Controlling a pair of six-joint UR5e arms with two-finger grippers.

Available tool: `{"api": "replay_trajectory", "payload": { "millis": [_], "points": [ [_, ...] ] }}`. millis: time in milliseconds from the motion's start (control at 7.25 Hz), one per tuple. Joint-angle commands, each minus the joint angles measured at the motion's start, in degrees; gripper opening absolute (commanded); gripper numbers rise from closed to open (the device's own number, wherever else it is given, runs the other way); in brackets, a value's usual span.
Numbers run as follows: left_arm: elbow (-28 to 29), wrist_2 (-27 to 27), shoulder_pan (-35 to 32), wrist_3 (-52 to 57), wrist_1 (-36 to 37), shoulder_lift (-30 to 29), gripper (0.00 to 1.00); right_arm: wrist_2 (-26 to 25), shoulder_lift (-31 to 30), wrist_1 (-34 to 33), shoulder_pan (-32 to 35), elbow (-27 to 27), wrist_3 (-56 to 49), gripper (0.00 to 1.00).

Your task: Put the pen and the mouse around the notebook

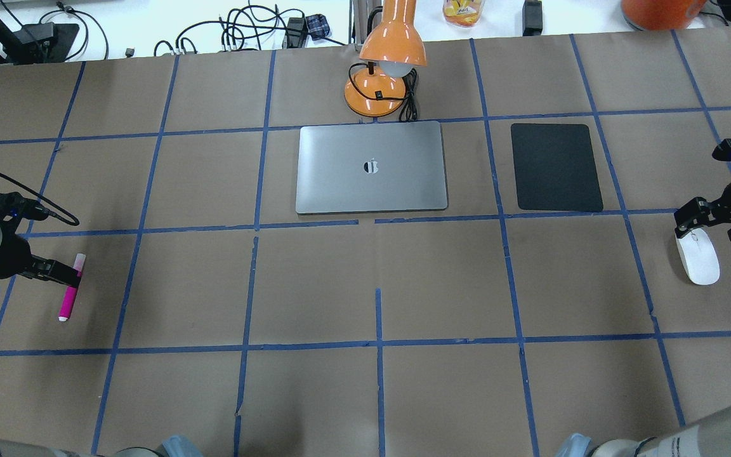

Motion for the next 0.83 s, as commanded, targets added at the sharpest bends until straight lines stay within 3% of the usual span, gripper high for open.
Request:
{"api": "replay_trajectory", "payload": {
  "millis": [0, 138, 276, 414, 690],
  "points": [
    [-0.2, 0.3, 0.0, -3.9, 0.9, -3.0, 0.95, -0.1, 0.6, 0.2, 0.0, 0.7, -0.4, 1.00],
    [-0.2, 0.3, 0.0, -3.9, 0.8, -3.1, 0.66, 0.0, 0.7, 0.3, 0.0, 0.7, -0.4, 1.00],
    [-0.2, 0.2, 0.0, -3.9, 0.8, -3.0, 0.27, -0.1, 1.8, -0.3, 0.0, 0.9, -0.7, 1.00],
    [-0.3, -0.1, 0.1, -4.0, 0.7, -3.1, 0.02, -0.4, 2.0, 0.6, 0.1, 1.0, 0.2, 1.00],
    [-0.4, -0.3, 0.1, -4.5, 0.5, -3.0, 0.00, -0.9, 2.6, -0.4, 0.5, 0.9, -0.3, 1.00]
  ]
}}
